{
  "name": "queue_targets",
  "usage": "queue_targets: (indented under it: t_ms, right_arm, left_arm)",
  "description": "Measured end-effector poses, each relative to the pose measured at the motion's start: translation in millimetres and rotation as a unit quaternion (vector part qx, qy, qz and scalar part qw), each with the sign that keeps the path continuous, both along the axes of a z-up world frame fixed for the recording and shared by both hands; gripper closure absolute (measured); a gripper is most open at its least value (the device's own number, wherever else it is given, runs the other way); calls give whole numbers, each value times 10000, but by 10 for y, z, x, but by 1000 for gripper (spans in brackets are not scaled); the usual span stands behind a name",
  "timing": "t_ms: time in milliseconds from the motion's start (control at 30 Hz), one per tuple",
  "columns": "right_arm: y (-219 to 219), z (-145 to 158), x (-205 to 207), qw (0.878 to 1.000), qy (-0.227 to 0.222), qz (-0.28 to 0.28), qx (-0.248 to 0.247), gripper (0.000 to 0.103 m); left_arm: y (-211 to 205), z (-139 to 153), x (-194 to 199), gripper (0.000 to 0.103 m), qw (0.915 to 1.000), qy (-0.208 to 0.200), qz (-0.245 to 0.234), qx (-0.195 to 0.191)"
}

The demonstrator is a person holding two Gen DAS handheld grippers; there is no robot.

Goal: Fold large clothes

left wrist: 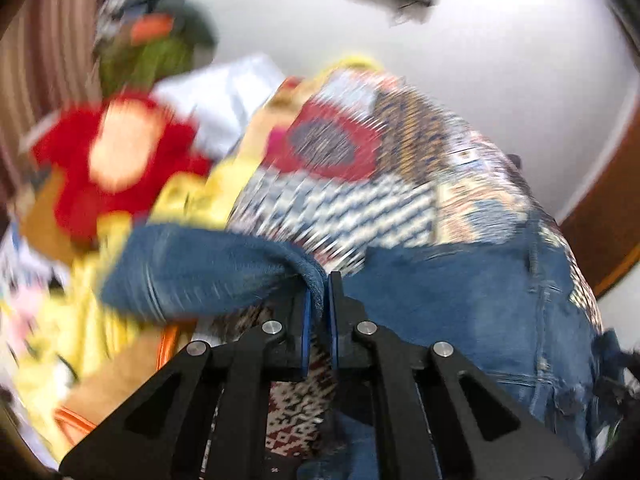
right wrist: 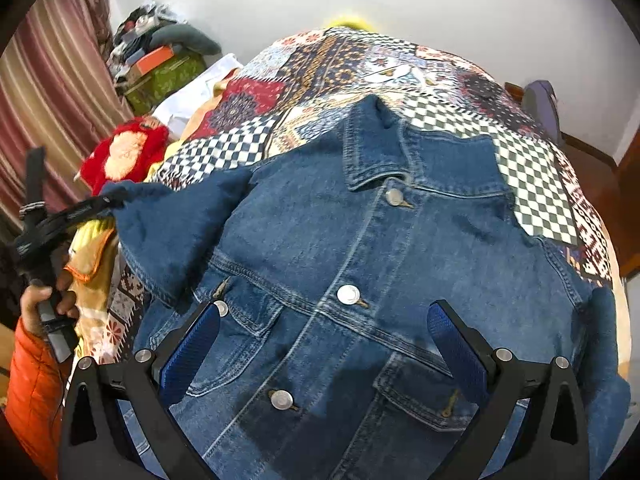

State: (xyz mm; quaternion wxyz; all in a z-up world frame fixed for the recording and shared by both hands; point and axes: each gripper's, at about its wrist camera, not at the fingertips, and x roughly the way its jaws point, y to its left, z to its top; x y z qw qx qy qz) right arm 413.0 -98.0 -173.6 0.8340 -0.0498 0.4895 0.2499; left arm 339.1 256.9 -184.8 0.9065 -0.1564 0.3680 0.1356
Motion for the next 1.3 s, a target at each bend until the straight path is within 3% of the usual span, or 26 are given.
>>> queue_targets:
  t_ms: [100,233,367,467,633,767,900,1000,1133,1300]
  right_arm:
    - [-158,58,12,9998,-47,-168,42,0]
    - [-436,185,7,9989,-168,-418,103,0]
    - [-717,290,-9,9975,-256,-638,158,0]
    - [-925,336,-45,9964,-273,-773,196,0]
    - [-1134,356,-116,9953,-368,-890,92,0]
    - [-1151,328,-140,9952,-406,-890,56,0]
    - [-1049,261,-110,9959,-299,-842,104,0]
    - [-925,200,-82,9968,-152,-761,193,0]
    - [-709,151,-84,9980,-107,-601,162,0]
    - [-481,105,-133,9988,-267,-390,-160,0]
  left_arm:
    - [-345,407,28,101,9973,-436,-494,335]
    - [-920,858,66,101,9858,-1046,-1209,508]
    - [-1437,910,192,101,9779,-981,-1744,603]
    - [-1581,723,266,96,9815,-594,-1745,511]
    - [-1269,326,216,46,9896,30,-1420,-211]
    - [-767,163,-1,40,9963,233,-731,-396]
    - [-226,-73,-204,38,9945,398,-142,-960]
    - [86,-361,-357,38,9889,602,181,-1350]
    - [265,-732,-470,38,9829,945,448,-1513]
    - [427,-1134,-456,38,9657,997,646,-2308]
